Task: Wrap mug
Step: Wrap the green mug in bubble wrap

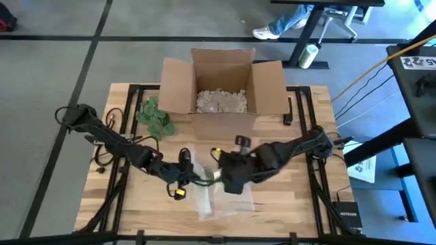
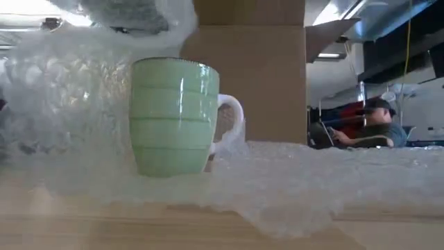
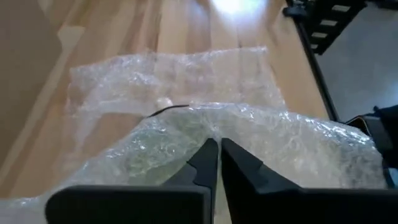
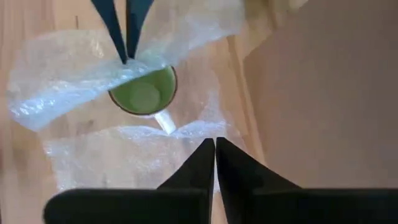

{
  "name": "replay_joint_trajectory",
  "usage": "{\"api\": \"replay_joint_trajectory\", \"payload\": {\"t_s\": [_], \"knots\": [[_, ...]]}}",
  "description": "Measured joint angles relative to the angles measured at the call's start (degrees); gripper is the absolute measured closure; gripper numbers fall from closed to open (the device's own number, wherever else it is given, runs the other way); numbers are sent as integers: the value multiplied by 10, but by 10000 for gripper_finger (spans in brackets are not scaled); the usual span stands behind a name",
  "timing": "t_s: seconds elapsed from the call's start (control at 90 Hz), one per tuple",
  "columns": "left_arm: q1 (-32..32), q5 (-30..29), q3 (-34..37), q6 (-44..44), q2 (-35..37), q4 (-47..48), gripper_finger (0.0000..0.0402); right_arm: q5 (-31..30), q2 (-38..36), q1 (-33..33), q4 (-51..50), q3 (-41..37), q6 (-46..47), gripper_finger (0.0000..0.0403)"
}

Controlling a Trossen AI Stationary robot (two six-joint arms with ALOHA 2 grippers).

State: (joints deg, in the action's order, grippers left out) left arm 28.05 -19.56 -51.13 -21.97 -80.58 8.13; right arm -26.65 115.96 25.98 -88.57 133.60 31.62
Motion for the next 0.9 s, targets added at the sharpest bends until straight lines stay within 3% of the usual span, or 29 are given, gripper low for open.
{"api": "replay_joint_trajectory", "payload": {"t_s": [0.278,0.411,0.533,0.678,0.8,0.9], "knots": [[0,0,-3,0,8,24,401,-107,-94,90,-14,-54,119,402],[0,1,-3,6,25,26,401,-149,-152,141,-14,-157,229,403],[0,0,-3,10,37,35,402,-173,-202,186,23,-306,350,403],[0,0,-3,15,40,34,401,-174,-266,217,239,-531,399,403],[0,1,-3,12,40,33,402,-164,-325,216,493,-741,395,403],[0,4,-3,3,40,34,402,-122,-370,197,727,-909,350,403]]}}
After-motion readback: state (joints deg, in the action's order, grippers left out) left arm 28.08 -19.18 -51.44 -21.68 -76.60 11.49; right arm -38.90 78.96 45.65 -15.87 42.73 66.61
